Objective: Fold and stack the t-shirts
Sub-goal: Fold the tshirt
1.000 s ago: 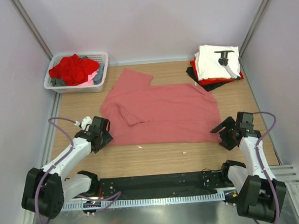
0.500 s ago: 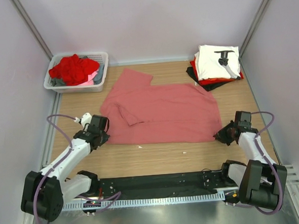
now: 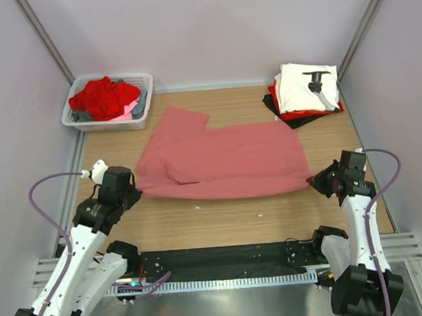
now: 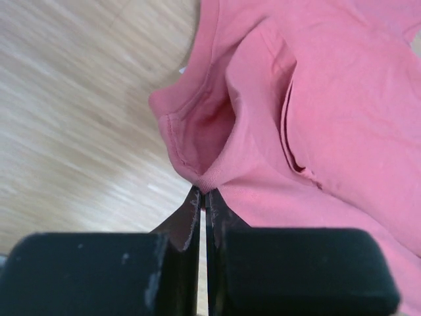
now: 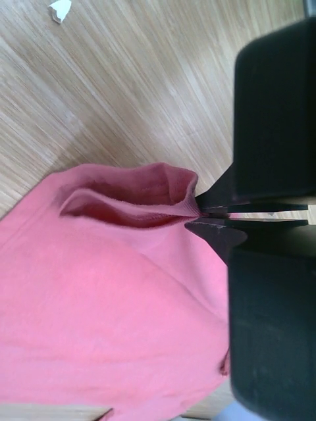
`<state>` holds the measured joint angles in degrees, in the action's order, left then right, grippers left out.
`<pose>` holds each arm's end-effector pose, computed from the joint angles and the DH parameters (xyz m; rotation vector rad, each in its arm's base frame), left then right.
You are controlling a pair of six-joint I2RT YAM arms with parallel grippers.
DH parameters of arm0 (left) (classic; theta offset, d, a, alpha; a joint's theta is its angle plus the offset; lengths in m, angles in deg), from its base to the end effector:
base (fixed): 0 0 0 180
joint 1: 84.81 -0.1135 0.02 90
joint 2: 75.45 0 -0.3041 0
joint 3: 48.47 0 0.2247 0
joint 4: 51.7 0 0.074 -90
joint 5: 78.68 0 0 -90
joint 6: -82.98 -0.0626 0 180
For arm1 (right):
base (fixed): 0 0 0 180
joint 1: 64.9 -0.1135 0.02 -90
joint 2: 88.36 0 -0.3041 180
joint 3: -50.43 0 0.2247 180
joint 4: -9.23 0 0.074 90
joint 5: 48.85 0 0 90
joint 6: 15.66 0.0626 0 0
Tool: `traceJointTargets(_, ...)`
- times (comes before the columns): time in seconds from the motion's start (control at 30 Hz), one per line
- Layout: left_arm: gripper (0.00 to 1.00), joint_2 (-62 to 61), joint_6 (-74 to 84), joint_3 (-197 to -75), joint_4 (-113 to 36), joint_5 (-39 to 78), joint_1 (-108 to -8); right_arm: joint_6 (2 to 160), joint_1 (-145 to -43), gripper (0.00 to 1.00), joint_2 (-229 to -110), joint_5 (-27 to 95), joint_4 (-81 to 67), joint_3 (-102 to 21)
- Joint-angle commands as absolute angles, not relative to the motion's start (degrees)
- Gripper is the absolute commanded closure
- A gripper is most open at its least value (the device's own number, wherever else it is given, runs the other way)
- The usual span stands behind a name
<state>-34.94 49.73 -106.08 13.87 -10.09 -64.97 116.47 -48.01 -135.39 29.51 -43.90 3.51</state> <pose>0.0936 -0.0095 0.2781 -0.9018 2.1712 -0.2031 0.1170 -0.0223 0.2272 1.1693 2.2394 0.4344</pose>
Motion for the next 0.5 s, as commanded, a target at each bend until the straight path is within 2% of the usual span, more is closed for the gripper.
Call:
traceJointTargets(0.0, 1.00, -38.78, 52.65, -107.64, 21.79, -8.46, -64.07, 115.74, -47.85, 0.99, -131.44, 29.99, -51.76, -0.20)
traceJointTargets(0.23, 1.00, -46.43, 54.77, -110.80, 32.51, -4.68, -64.06, 115.13, -47.85, 0.99, -123.27, 29.19, -58.80, -0.47)
traceJointTargets(0.27, 1.00, -47.31, 54.77, -111.50, 34.08, -4.33, -64.06, 114.95, -47.85, 0.96, -122.73, 29.19, -59.51, -0.39)
traceJointTargets(0.33, 0.97, -50.55, 54.77, -112.12, 38.48, -4.06, -64.06, 114.78, -47.85, 0.84, -121.59, 28.41, -61.44, -0.38)
traceJointTargets(0.37, 0.86, -51.62, 54.59, -113.08, 39.89, -3.80, -64.06, 114.86, -47.85, 0.73, -120.45, 27.62, -61.71, -0.38)
traceJointTargets(0.4, 0.76, -52.76, 54.24, -113.78, 43.12, -3.62, -64.06, 115.04, -47.85, 0.67, -119.83, 26.31, -62.15, -0.38)
traceJointTargets(0.43, 0.66, -53.82, 53.02, -114.66, 44.81, -3.18, -64.06, 115.39, -47.85, 0.53, -118.70, 24.99, -62.41, -0.56)
traceJointTargets(0.47, 0.53, -55.83, 52.66, -116.50, 47.96, -3.35, -64.06, 115.04, -47.93, 0.35, -118.60, 25.15, -63.11, -1.95)
